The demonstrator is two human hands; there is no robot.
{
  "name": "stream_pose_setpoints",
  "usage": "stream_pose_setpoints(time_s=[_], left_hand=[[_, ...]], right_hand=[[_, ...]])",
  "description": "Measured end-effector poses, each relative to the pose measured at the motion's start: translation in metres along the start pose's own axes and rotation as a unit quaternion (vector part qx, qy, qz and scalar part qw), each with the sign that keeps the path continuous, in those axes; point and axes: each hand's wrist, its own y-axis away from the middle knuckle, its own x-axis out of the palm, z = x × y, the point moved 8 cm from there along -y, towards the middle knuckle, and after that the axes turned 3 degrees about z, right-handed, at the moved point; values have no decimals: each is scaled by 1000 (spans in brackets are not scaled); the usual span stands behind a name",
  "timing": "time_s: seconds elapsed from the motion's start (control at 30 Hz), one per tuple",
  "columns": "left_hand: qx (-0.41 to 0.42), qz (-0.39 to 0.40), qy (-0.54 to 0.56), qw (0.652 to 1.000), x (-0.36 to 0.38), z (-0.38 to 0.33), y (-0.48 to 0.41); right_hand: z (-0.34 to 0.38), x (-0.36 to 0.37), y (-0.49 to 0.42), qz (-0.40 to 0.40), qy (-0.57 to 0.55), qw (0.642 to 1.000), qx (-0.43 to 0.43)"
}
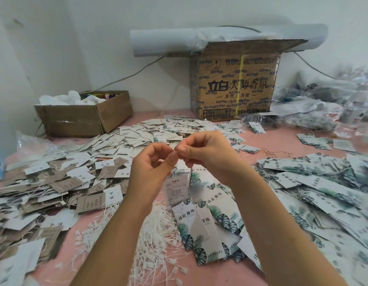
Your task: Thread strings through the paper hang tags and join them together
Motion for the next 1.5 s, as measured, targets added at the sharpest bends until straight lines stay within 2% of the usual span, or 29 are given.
stream_pose_setpoints(time_s=[0.17, 0.43, 0.6, 0.77, 0.87, 0.93, 1.0, 1.07, 1.13, 1.3, 1.5], left_hand=[[9, 16, -17, 1000, -2, -2, -1], [6, 6, -56, 998, -5, 3, -1], [-37, 74, -113, 990, 6, 14, 0], [-99, 172, -258, 946, 9, 30, 6], [-63, 164, -381, 908, 3, 33, 2], [-48, 133, -402, 904, -1, 31, -1], [-45, 84, -377, 921, -7, 26, -3], [-50, 20, -322, 945, -16, 21, -4], [-62, -30, -261, 963, -24, 20, -4], [-72, -75, -138, 985, -32, 17, -4], [-101, -91, -75, 988, -35, 19, -3]], right_hand=[[-4, 3, 1, 30, -8, 999, 29], [-7, 3, 1, 22, 24, 999, 39], [-7, 5, 0, 20, 58, 997, 39], [-2, -7, -1, -32, 69, 997, 15], [2, -14, -1, -67, 71, 995, -8], [4, -18, -1, -73, 71, 995, -11], [2, -20, 0, -66, 138, 988, 1], [-4, -17, -1, -40, 317, 947, 28], [-14, -8, -2, 1, 418, 907, 51], [-31, 18, -6, 50, 419, 904, 65], [-15, 28, -4, 66, 422, 904, -6]])
